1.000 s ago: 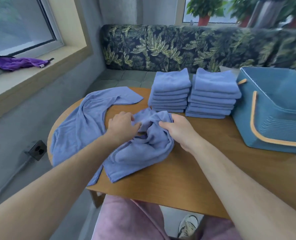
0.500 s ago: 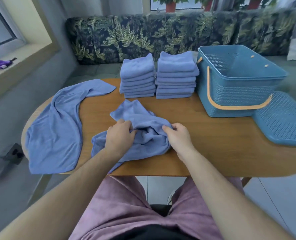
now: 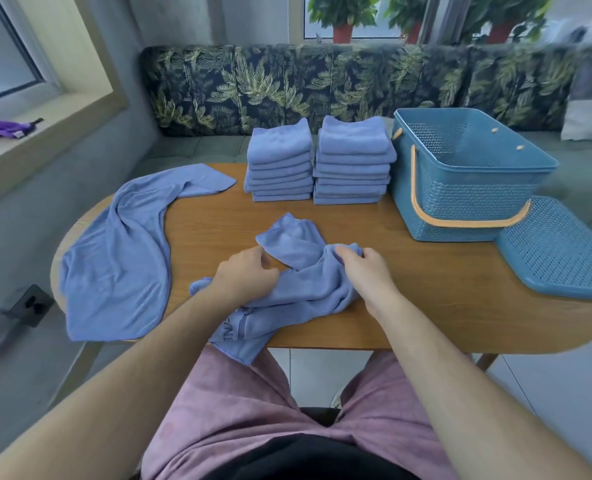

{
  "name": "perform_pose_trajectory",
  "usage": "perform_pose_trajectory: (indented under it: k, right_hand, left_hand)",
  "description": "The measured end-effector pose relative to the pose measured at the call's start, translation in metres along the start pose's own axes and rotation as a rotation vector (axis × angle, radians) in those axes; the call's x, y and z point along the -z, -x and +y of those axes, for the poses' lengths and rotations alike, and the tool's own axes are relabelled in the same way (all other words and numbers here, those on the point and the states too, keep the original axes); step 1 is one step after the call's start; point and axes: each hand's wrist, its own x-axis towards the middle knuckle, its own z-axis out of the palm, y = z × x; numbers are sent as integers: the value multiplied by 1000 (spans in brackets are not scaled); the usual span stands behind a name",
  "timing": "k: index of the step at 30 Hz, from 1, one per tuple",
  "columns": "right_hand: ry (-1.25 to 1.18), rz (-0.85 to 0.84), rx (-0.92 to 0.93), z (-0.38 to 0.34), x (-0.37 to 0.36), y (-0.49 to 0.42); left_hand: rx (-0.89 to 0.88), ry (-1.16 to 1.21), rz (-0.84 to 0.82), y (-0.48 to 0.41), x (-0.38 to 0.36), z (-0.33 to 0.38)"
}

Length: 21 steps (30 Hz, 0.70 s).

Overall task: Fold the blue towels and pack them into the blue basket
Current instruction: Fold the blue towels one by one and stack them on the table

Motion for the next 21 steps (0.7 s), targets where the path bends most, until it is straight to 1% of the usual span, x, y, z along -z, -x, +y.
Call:
perform_pose_trajectory:
  k: [2, 5, 6, 8, 9, 11, 12, 13, 15, 17, 18, 21]
  right_hand:
    - [-11, 21, 5, 2, 6, 2]
    - [58, 31, 30, 11, 18, 3]
    - [73, 22, 39, 15, 20, 4]
    - [84, -16, 50, 20, 25, 6]
    - [90, -31, 58, 20, 26, 7]
    - [104, -37, 70, 19, 29, 8]
    - [107, -35, 80, 18, 30, 7]
    - [103, -36, 93, 15, 32, 7]
    - [95, -32, 113, 8, 34, 6]
    - [81, -29, 125, -2, 37, 5]
    - [77, -32, 134, -8, 38, 5]
    - [59, -40, 173, -29, 42, 4]
  left_hand:
    - [-13, -6, -51, -13, -4, 11]
    - [-3, -16, -163, -24, -14, 24]
    - [-2, -24, -179, -26, -18, 26]
    - [-16, -38, -137, -36, -25, 35]
    - [14, -21, -123, -43, -27, 41]
    - [124, -32, -204, -46, -29, 46]
    - [145, -50, -229, -45, -30, 42]
    - [119, -59, -210, -45, -28, 39]
    - [-16, -117, -200, -39, -24, 26]
    - [-49, -41, -198, -29, -15, 12]
    - [-54, 42, -172, -28, -11, 6]
    - [-17, 429, -105, -27, 10, 4]
